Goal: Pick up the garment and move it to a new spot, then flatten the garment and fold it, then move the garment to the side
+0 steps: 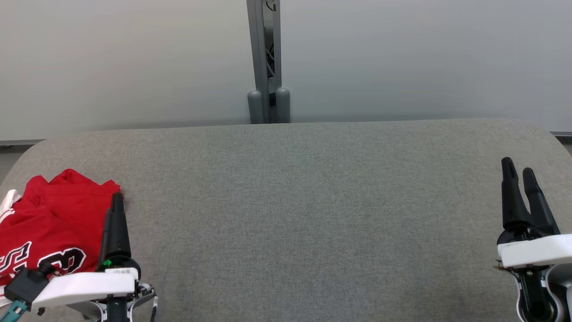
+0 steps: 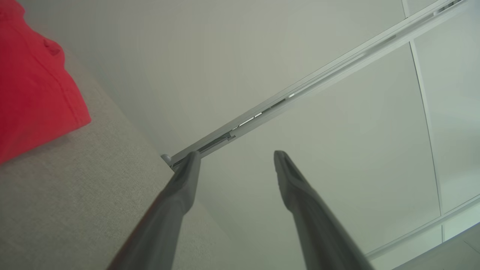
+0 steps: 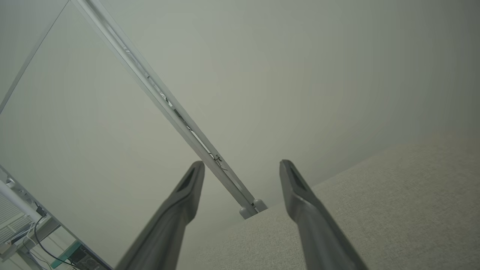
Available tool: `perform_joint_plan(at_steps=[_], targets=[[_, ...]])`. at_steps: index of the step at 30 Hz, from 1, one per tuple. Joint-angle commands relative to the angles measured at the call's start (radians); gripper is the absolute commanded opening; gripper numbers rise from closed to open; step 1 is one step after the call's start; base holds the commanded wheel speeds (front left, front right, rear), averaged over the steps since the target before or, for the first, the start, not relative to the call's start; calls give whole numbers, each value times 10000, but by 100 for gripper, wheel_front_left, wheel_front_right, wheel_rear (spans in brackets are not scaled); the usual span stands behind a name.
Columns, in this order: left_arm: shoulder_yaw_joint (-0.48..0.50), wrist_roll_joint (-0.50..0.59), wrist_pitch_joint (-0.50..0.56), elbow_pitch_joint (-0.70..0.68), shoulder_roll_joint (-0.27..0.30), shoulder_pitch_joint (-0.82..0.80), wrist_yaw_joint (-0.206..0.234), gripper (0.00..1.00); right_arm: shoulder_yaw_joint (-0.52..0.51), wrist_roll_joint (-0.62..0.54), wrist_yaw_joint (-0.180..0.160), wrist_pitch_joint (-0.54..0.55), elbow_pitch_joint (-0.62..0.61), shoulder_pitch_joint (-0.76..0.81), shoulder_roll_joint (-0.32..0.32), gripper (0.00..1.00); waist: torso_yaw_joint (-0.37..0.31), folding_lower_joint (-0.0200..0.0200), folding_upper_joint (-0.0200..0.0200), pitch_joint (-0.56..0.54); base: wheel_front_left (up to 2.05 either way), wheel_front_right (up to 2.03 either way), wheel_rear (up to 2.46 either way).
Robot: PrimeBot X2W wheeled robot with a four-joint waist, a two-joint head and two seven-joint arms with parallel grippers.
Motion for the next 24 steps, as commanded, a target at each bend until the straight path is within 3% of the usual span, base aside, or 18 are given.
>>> perform_joint_plan(at_steps=[1,7,17,24], targets=[[41,180,-50,-172,57,-69,3,100,55,-269,14,-107,-233,-142,-108,100,2,0,0,-5,0,0,0],[-308,1584,-178,-552,63,110,193,100,238,-1439,15,-359,-365,35,-123,100,-17,0,0,-62,0,0,0],[-1203,3987,-381,-1293,74,377,1072,100,554,-2866,16,-742,-240,310,-143,100,-71,0,0,-102,0,0,0],[-1800,5424,-511,-1407,80,591,1422,100,984,-3770,15,-995,74,522,-159,100,-110,0,0,-177,0,0,0]])
